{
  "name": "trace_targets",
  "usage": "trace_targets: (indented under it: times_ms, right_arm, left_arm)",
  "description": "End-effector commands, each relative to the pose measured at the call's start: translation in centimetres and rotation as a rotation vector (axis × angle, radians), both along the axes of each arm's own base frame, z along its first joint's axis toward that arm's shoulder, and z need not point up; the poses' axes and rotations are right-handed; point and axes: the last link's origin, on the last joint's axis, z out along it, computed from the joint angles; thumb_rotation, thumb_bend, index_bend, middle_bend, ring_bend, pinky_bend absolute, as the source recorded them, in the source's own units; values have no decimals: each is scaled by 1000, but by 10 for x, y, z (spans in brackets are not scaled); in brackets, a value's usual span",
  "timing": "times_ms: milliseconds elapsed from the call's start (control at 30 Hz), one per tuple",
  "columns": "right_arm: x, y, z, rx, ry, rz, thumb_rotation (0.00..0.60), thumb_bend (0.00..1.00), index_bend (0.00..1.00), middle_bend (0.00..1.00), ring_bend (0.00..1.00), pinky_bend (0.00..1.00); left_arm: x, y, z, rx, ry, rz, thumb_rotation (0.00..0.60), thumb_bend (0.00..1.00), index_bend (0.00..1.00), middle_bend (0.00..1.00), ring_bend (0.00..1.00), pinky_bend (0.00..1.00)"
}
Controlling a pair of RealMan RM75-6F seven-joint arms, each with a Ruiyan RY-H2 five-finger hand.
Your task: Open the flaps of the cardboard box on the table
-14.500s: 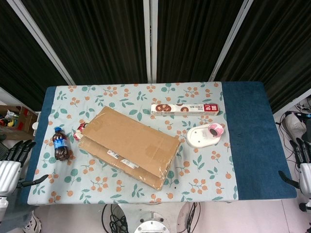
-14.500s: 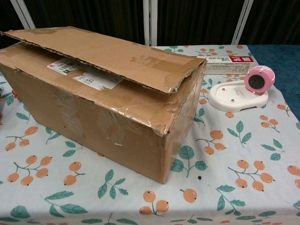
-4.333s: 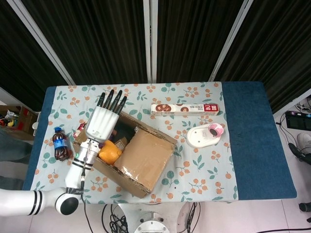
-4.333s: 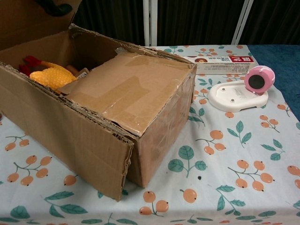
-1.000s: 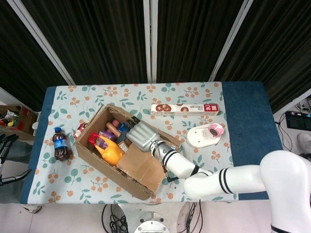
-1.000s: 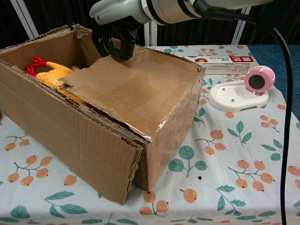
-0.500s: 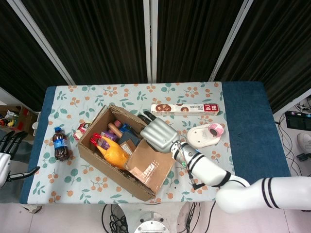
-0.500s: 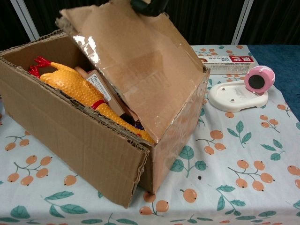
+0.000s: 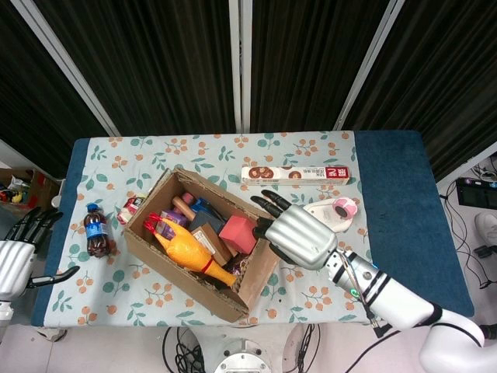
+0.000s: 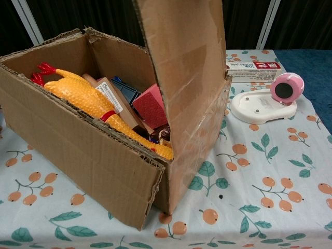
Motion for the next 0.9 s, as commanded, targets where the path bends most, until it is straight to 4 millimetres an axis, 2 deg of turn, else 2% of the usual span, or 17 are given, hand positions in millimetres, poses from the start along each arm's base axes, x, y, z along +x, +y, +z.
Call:
trace_targets:
  times_ms: [33,267,700,800,900]
  right_arm:
    - [-27,18,22,-7,2,-20,600,477,387,340,0,0]
    - [-55,34,43,-14,10,-37,600,478,274,316,0,0]
    - [-93,60,97,-82,-104,-41,600,478,250,302,0,0]
    - [-110,60,107,-164,-148,-48,600,477,206,203,0,0]
    - [-152,61,101,-325,-96,-114,600,432,57,58,0,0]
  left_arm:
    - [6,1,-3,-6,4,-10,111,39,127,111,61,172]
    - [15,3,-8,-20,10,-23,110,38,126,111,60,172]
    - [28,4,-15,-40,15,-43,113,38,126,111,61,172]
    - [27,3,-15,-32,10,-42,110,38,126,111,61,172]
    - [23,0,-13,-19,9,-31,111,38,126,111,61,172]
